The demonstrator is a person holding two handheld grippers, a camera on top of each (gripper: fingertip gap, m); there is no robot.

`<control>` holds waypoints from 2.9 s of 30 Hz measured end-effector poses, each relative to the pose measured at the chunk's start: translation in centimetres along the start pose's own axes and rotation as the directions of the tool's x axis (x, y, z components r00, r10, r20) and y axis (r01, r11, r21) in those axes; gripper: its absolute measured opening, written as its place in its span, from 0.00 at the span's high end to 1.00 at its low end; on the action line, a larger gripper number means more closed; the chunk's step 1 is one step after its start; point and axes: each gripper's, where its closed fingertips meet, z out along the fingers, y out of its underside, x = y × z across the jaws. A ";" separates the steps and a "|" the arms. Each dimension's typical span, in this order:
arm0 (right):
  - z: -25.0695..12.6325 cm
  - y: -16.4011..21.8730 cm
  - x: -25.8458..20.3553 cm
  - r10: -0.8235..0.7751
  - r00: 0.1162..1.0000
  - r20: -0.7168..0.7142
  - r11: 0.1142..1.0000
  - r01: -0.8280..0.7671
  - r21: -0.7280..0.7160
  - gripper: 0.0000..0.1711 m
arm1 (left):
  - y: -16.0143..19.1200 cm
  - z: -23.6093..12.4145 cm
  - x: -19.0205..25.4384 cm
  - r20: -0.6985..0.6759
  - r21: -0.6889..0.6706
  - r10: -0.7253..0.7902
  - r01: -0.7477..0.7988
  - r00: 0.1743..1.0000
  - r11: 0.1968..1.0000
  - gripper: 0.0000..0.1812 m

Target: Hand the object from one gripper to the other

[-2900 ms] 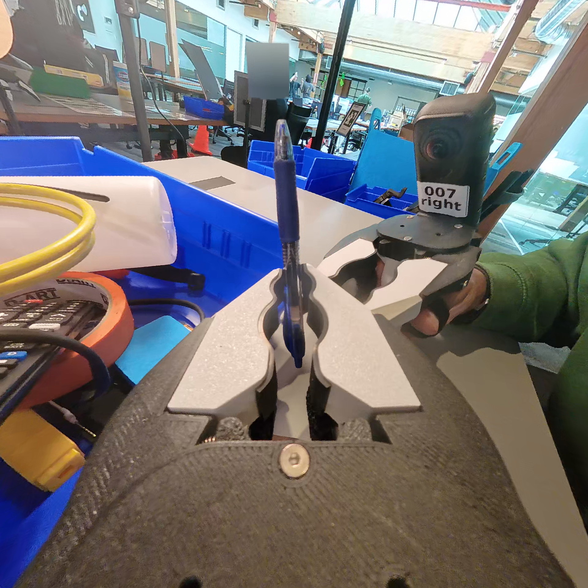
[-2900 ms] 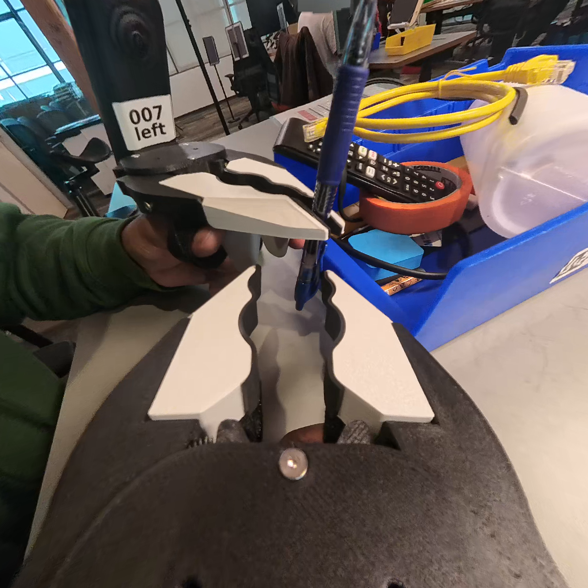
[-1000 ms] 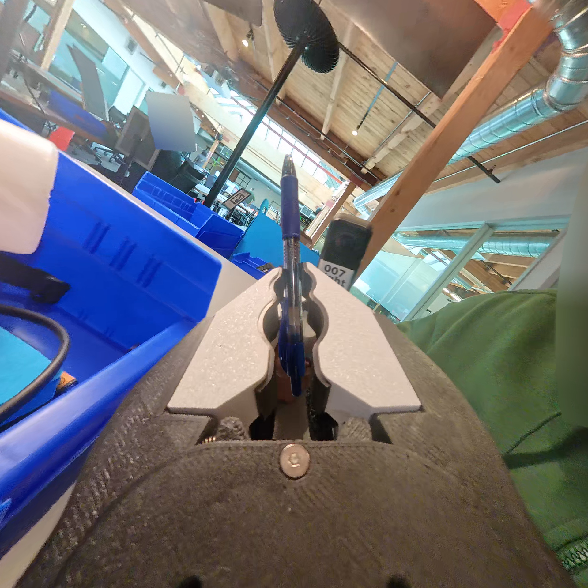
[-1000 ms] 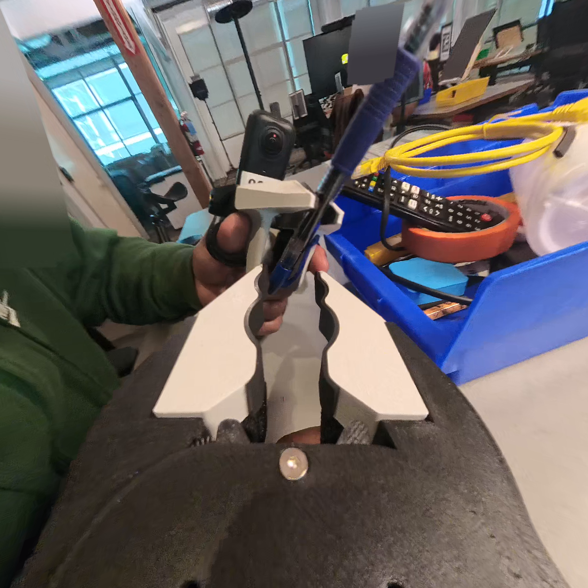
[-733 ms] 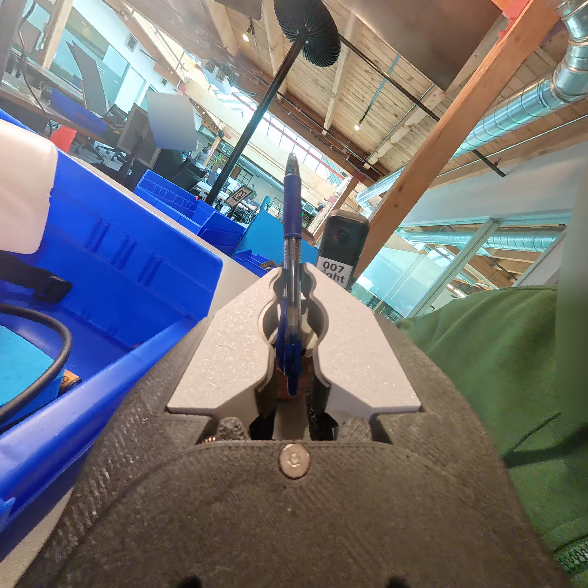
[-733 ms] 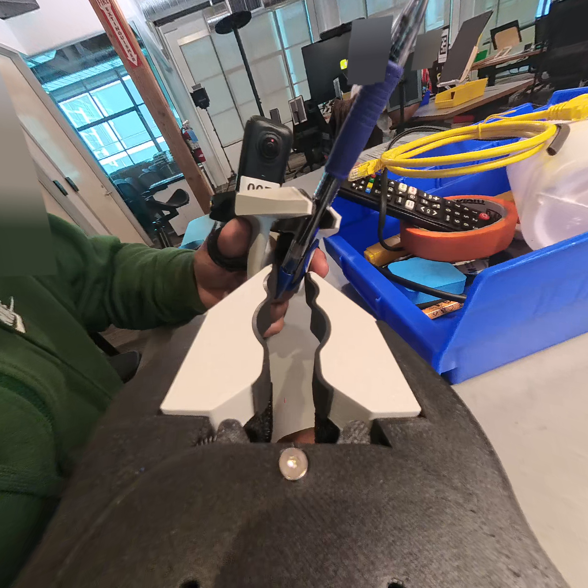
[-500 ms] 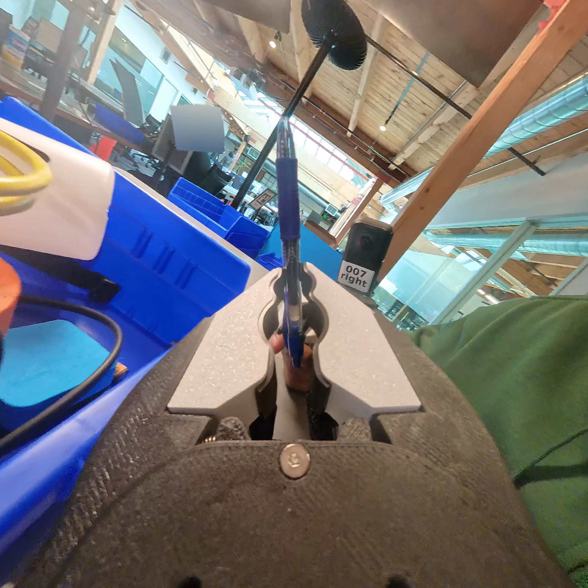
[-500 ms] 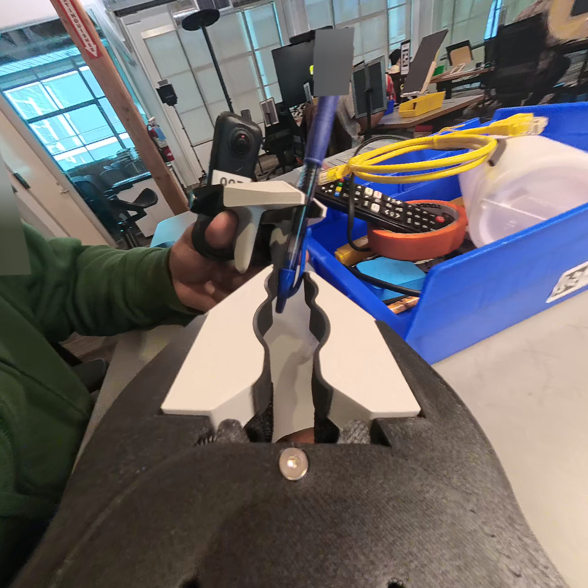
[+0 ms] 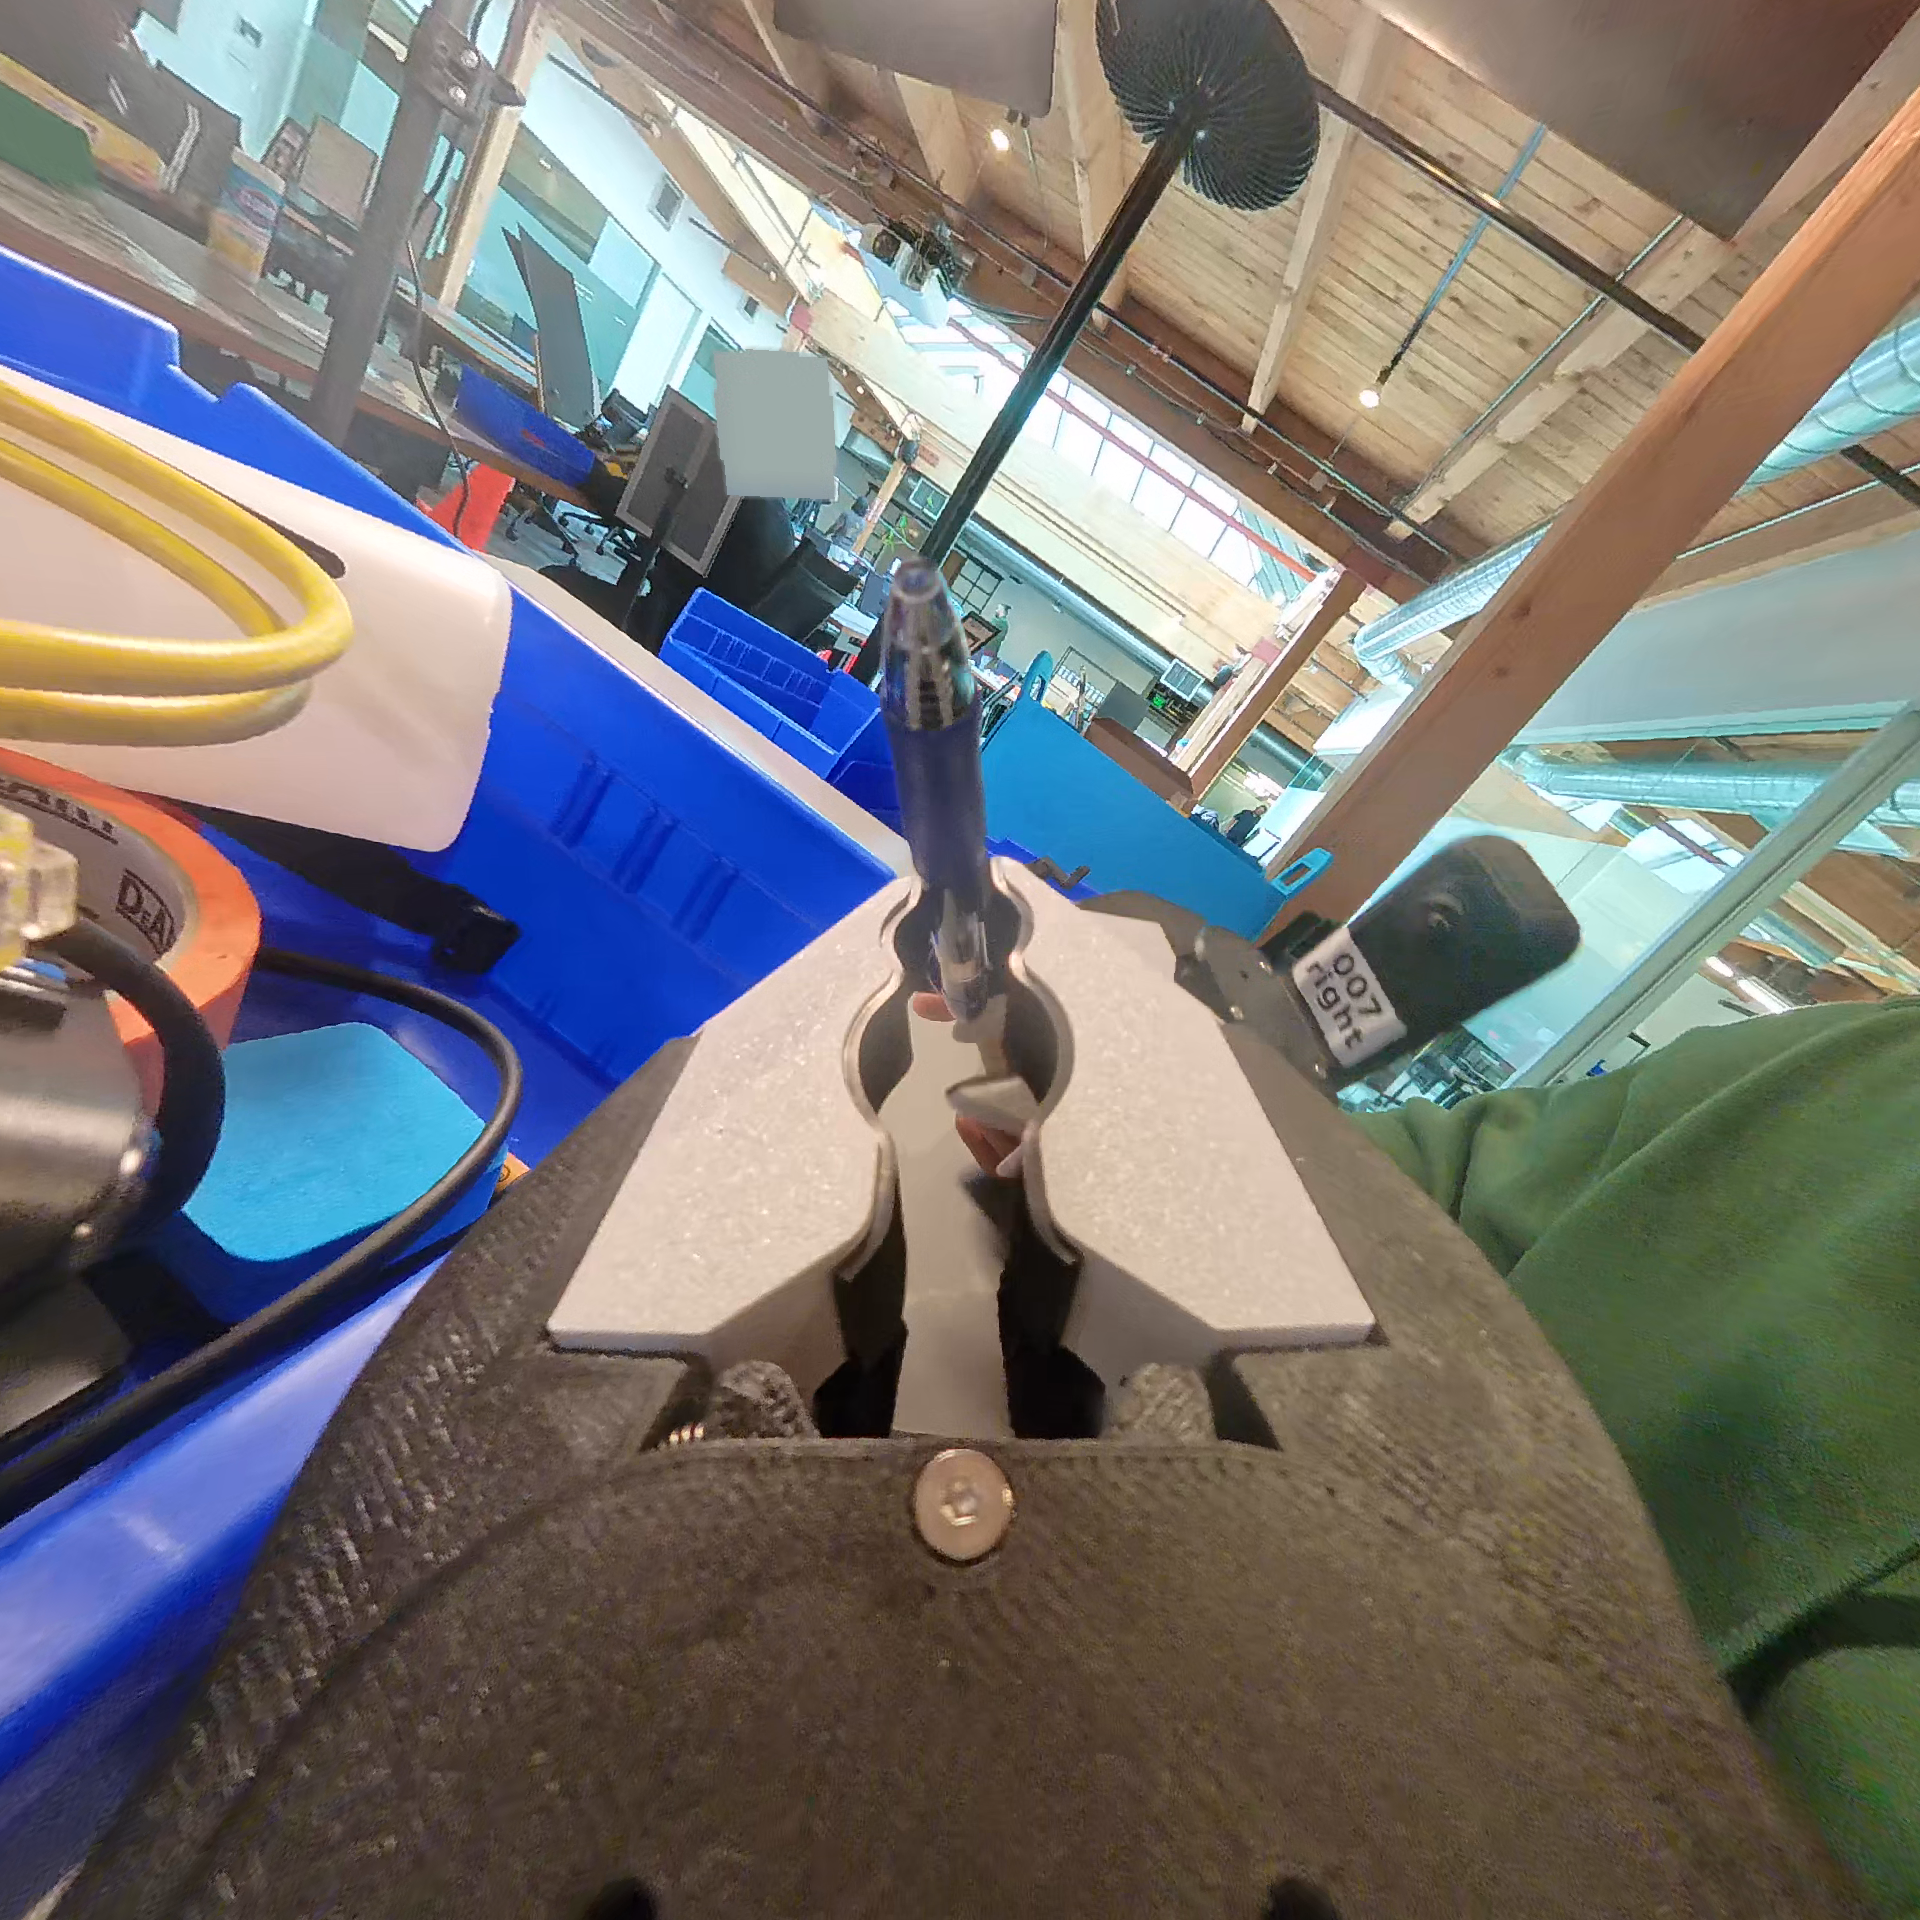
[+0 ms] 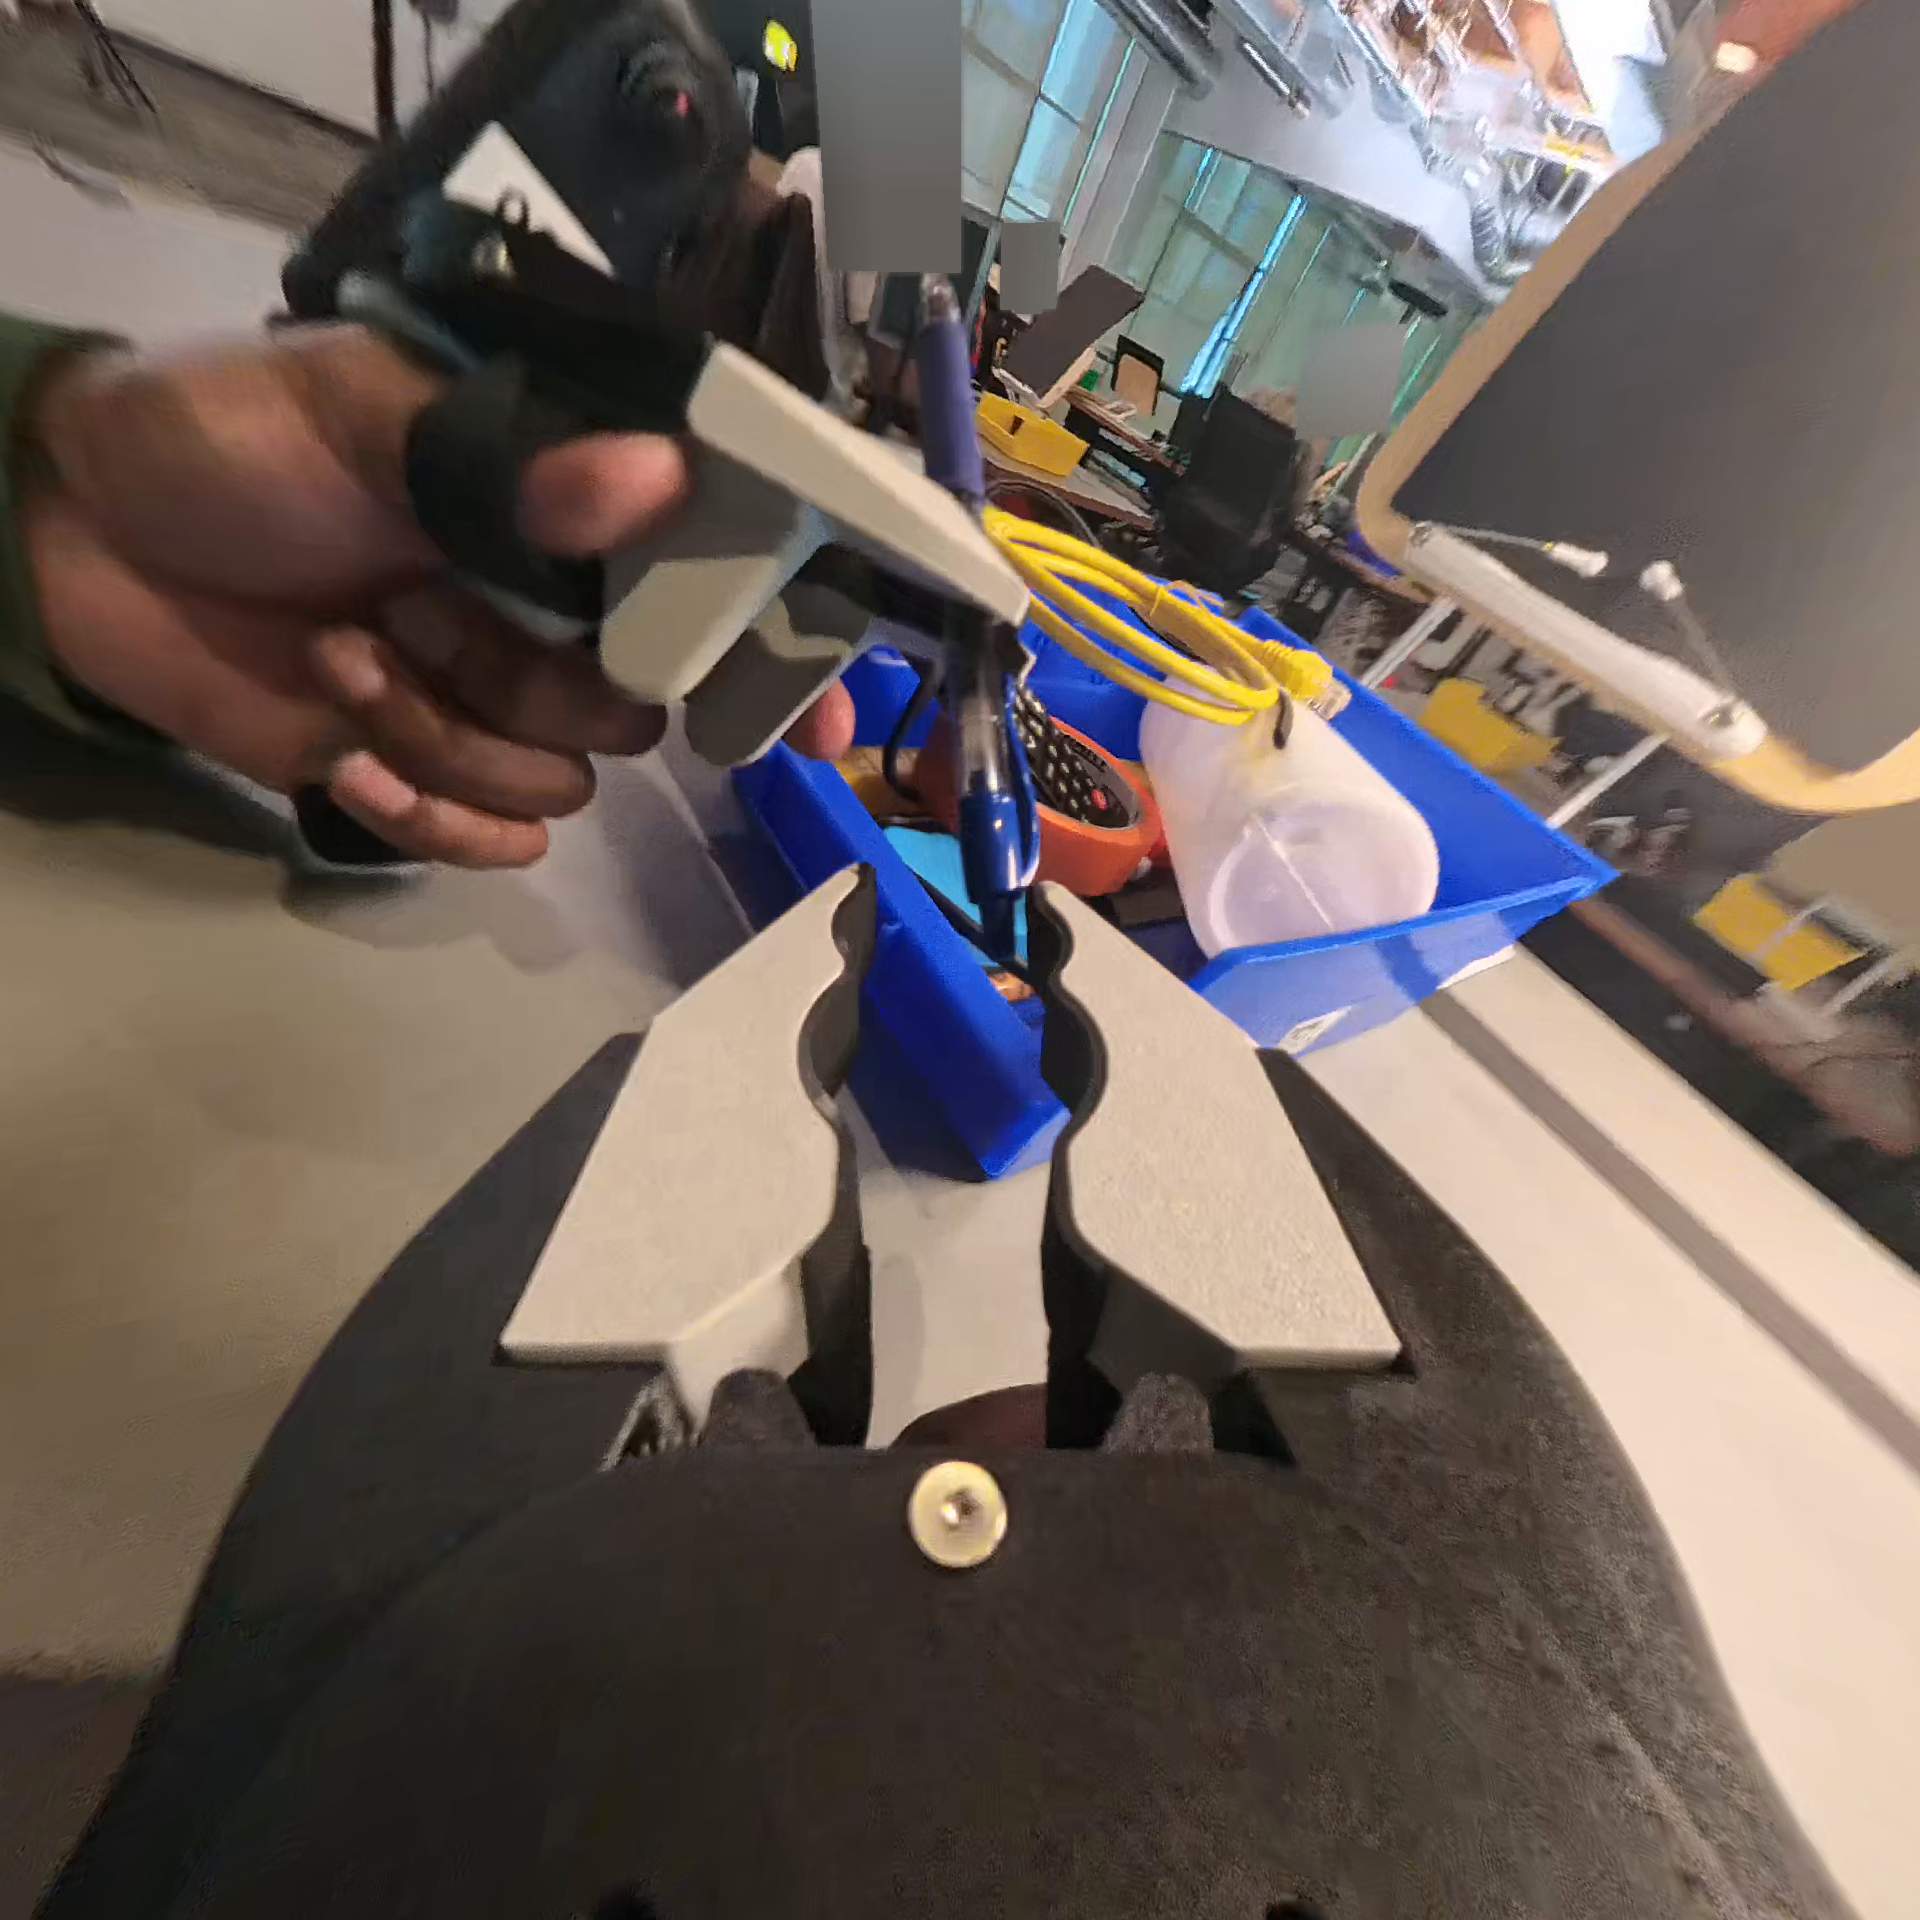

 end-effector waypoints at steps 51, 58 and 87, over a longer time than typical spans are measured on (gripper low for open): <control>-0.2 0.1 -0.4 -0.425 0.889 -0.171 0.905 0.418 -0.079 0.94 | 3.3 0.7 0.0 -0.020 -0.212 -0.019 0.015 1.000 0.977 0.93; -0.4 -0.6 0.2 -0.388 0.899 -0.203 0.921 0.386 -0.051 0.89 | 2.7 0.5 -0.6 0.038 -0.175 0.033 -0.025 0.999 0.984 0.93; -1.5 -2.9 1.2 0.356 0.928 0.105 0.904 -0.371 0.213 0.85 | 2.4 1.0 2.4 -0.171 -0.104 -0.127 0.111 0.977 0.988 0.94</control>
